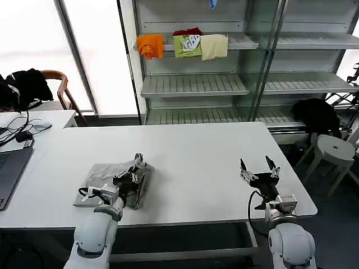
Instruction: Fold and organize the clothes.
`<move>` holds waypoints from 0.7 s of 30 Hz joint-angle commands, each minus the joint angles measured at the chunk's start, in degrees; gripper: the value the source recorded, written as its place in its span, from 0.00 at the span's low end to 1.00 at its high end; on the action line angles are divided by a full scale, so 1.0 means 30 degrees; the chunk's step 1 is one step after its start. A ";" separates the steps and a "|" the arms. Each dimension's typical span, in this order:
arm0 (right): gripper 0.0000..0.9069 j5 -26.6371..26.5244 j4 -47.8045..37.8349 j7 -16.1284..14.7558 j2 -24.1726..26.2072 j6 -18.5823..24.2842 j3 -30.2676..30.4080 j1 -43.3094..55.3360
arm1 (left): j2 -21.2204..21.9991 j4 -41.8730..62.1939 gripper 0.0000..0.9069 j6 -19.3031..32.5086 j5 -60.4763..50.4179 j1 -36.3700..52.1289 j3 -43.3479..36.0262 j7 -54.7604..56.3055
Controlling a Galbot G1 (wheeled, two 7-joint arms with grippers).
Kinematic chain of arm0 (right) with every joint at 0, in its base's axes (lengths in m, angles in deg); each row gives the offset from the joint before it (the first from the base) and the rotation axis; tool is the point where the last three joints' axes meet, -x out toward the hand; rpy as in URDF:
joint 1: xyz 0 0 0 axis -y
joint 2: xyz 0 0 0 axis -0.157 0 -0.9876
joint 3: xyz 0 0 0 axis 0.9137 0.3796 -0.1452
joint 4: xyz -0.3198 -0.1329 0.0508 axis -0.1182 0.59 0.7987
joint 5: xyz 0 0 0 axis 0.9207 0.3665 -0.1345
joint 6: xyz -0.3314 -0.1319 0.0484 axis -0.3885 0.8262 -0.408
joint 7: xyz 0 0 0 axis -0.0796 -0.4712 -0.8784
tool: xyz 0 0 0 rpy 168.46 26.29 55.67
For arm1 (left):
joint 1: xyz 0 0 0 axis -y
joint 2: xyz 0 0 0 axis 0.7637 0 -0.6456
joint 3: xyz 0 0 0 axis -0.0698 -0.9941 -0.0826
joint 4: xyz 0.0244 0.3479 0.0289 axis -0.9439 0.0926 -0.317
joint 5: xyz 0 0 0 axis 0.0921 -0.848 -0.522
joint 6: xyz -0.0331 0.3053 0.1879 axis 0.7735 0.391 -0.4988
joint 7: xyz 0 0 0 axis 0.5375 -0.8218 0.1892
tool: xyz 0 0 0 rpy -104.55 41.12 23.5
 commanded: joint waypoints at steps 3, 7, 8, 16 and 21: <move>1.00 0.0089 -0.0031 0.0002 -0.0073 0.0091 0.0068 -0.0104 | 0.1475 0.1156 0.02 -0.0260 -0.0480 0.0288 -0.0840 0.0694; 1.00 0.0132 -0.0026 -0.0012 -0.0068 0.0185 0.0092 -0.0278 | 0.1940 0.1592 1.00 -0.0259 -0.0583 0.0375 -0.0979 0.1263; 1.00 0.0128 -0.0017 -0.0014 -0.0053 0.0238 0.0085 -0.0336 | 0.2094 0.1635 1.00 -0.0252 -0.0699 0.0342 -0.1088 0.1339; 1.00 0.0076 0.0127 -0.0030 0.0017 0.0336 -0.0011 -0.0460 | 0.2382 -0.0577 1.00 -0.0262 0.0233 -0.0397 -0.2026 0.1516; 1.00 0.0083 0.0240 -0.0026 0.0043 0.0325 -0.0025 -0.0517 | 0.0935 -0.4096 1.00 -0.0273 0.1963 -0.0767 -0.0656 0.1227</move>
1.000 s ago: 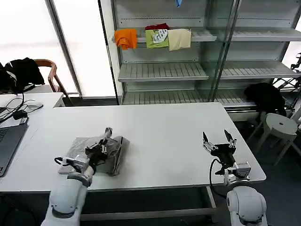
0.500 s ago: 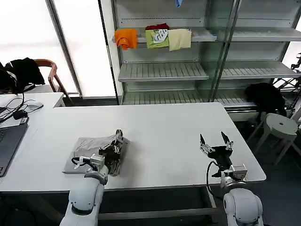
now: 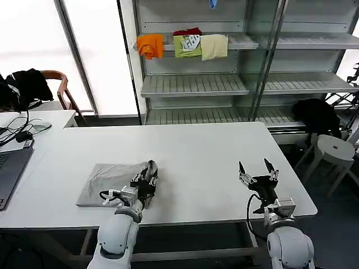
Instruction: Fold and organize the clothes.
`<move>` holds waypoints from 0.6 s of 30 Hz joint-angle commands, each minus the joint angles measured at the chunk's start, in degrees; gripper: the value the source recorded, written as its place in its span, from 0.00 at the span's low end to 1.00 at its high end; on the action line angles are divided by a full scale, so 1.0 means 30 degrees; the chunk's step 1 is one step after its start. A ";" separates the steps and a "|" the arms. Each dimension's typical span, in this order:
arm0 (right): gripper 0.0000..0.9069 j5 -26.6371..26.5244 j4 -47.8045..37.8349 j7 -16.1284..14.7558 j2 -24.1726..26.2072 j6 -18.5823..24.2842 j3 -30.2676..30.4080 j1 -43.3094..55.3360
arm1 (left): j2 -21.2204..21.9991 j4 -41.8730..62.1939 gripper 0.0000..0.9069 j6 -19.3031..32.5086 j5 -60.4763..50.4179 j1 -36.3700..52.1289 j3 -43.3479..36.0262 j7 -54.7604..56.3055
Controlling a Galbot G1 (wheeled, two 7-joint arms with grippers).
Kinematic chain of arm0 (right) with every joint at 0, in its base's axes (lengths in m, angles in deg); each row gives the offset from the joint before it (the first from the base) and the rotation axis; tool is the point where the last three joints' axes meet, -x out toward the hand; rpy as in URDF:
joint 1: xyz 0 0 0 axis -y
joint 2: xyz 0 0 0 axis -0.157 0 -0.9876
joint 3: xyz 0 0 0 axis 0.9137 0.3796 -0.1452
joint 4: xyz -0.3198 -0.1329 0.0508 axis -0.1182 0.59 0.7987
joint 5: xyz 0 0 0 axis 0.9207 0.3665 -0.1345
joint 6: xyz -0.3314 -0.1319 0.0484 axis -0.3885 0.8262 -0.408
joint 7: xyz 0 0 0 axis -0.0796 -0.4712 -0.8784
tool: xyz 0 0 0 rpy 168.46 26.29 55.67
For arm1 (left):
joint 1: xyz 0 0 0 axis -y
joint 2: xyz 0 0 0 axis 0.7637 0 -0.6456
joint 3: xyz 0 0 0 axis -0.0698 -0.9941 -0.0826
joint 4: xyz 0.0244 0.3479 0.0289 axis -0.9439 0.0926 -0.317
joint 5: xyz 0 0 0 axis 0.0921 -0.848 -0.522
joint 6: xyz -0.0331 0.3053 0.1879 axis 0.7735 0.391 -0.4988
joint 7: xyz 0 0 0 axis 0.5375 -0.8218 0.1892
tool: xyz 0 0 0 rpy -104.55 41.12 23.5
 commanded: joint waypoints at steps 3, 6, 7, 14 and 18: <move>1.00 -0.0008 0.0106 -0.0007 0.0061 0.0033 -0.0058 -0.0093 | -0.2893 -0.4176 1.00 -0.0021 0.2950 -0.0226 0.3159 -0.0198; 1.00 0.0035 0.0114 -0.0006 0.0054 0.0033 -0.0029 -0.0121 | -0.4443 -0.2249 1.00 -0.0003 0.4891 -0.0044 0.6299 -0.0632; 1.00 0.0078 0.0087 -0.0006 0.0037 0.0020 -0.0001 -0.0128 | -0.5161 -0.1251 1.00 0.0168 0.5497 -0.0015 0.7649 -0.0795; 1.00 0.0838 -0.0064 0.0016 -0.0283 -0.0087 0.0493 0.0186 | -0.6672 0.3138 1.00 0.0999 0.6490 -0.0173 0.8475 -0.1284; 1.00 0.1105 -0.0172 0.0052 -0.0412 -0.0069 0.0718 0.0268 | -0.6460 0.4702 1.00 0.1239 0.5214 0.0000 0.8014 -0.1614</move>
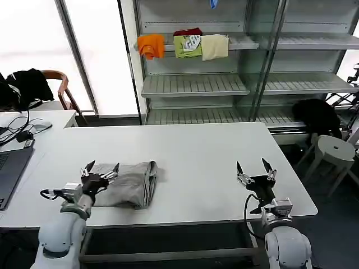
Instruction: Fold and organize the clothes.
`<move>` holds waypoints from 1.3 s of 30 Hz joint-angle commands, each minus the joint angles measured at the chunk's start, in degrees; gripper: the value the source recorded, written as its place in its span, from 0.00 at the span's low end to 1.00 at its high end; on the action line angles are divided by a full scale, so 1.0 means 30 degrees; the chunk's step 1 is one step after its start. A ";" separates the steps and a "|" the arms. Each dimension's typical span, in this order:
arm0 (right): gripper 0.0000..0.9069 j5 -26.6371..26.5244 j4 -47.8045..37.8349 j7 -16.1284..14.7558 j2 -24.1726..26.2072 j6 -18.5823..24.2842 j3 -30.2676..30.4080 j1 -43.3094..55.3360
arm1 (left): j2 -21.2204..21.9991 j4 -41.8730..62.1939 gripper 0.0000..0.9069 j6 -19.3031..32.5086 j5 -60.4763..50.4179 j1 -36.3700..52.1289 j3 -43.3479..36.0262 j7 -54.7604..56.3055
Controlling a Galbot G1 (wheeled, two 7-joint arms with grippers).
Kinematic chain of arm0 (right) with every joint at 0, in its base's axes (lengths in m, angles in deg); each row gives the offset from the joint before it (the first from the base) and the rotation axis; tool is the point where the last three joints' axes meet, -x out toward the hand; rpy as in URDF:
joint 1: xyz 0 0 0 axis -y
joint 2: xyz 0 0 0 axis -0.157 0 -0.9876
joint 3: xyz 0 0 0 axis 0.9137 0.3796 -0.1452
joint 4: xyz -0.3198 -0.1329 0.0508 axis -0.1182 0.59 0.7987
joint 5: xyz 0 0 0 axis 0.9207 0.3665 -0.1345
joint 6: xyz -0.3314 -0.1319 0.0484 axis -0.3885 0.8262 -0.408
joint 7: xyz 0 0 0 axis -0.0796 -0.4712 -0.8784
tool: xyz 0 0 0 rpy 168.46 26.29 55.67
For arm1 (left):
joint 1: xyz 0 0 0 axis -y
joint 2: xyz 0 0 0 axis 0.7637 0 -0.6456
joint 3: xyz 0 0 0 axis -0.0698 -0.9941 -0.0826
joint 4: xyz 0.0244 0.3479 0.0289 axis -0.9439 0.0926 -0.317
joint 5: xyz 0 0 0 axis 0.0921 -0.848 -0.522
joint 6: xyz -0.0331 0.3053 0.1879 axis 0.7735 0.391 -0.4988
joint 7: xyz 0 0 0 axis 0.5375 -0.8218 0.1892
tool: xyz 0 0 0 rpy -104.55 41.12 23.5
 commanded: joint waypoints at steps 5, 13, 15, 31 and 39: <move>1.00 0.0433 -0.0246 0.0018 -0.0001 0.0077 0.0099 0.0023 | -0.1637 0.5240 1.00 0.0551 0.0557 0.0462 0.1869 -0.0658; 1.00 0.0385 -0.0463 0.0012 0.0148 0.0139 -0.0031 0.0030 | -0.1564 0.5878 1.00 0.0783 0.0808 0.0393 0.1771 -0.0948; 1.00 0.0397 -0.0470 0.0015 0.0114 0.0135 0.0019 0.0081 | -0.1512 0.5817 0.86 0.0804 0.0890 0.0332 0.1760 -0.1076; 1.00 0.0349 -0.0430 0.0072 0.0207 0.0161 -0.0020 0.0118 | -0.1047 0.5081 0.02 -0.0183 0.3250 0.0182 0.1653 -0.2334; 1.00 0.0232 -0.0473 0.0162 0.0285 0.0211 -0.0219 0.0099 | -0.0715 0.4938 0.01 -0.0022 0.3946 0.0315 0.1574 -0.2110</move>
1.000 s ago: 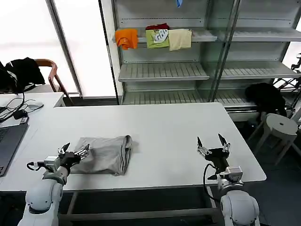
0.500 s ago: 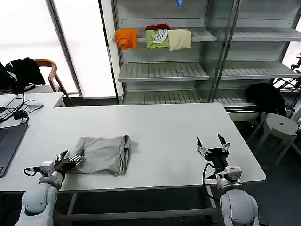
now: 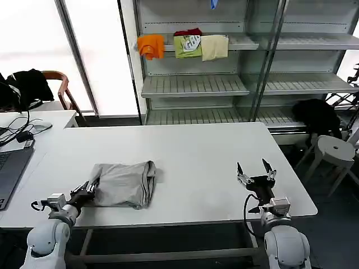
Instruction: Fold and organize the clothes.
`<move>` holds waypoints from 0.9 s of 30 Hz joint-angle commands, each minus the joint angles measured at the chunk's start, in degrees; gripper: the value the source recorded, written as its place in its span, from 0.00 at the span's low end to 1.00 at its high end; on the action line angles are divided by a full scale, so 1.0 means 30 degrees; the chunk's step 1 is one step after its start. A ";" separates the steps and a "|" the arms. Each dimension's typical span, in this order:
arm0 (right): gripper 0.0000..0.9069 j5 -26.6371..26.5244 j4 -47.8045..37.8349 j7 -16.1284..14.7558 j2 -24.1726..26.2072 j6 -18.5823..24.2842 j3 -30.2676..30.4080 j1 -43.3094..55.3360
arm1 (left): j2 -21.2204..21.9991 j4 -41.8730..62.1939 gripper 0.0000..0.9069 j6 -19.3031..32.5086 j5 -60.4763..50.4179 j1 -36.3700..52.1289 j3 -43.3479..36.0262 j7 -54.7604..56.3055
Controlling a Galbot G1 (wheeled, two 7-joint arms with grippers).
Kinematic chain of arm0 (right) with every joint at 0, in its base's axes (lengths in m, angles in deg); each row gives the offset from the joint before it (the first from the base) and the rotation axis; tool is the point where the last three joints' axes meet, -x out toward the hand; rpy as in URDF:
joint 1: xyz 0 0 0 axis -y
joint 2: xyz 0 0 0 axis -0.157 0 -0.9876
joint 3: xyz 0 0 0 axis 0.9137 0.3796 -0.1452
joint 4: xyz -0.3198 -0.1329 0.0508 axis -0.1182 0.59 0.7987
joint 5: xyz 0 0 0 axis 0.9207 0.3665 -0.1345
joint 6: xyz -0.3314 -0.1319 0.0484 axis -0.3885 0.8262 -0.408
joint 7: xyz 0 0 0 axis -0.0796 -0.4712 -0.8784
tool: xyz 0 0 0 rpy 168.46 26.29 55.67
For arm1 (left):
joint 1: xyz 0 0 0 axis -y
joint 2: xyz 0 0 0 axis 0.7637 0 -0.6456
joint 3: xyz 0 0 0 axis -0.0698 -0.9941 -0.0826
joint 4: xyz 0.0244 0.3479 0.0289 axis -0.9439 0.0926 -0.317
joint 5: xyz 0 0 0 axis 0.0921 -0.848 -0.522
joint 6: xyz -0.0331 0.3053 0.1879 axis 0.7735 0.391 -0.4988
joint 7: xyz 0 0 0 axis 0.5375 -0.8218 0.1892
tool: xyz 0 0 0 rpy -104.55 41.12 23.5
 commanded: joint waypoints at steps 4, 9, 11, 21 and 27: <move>1.00 -0.0032 -0.0079 0.0047 0.0002 0.0049 -0.0083 -0.0018 | 0.0038 -0.0012 0.02 0.0296 0.1040 -0.0061 0.0089 -0.0362; 1.00 -0.0139 -0.0275 0.0111 0.0035 0.0193 -0.0074 0.0046 | -0.0820 -0.0421 0.01 0.2033 -0.1313 -0.0056 0.1135 -0.0695; 1.00 -0.0203 -0.0406 0.0132 0.0042 0.0249 -0.0022 0.0051 | -0.2044 -0.0366 0.01 0.2464 -0.2343 0.0110 0.2035 -0.0894; 1.00 -0.0231 -0.1268 0.0227 -0.0138 0.0571 0.0530 0.0491 | -0.8657 0.0252 0.02 0.3355 -0.4643 0.1906 0.5652 -0.2961; 1.00 -0.0219 -0.1434 0.0265 -0.0159 0.0661 0.0610 0.0542 | -0.8766 -0.1117 0.02 0.2998 -0.5534 0.2799 0.5550 -0.3301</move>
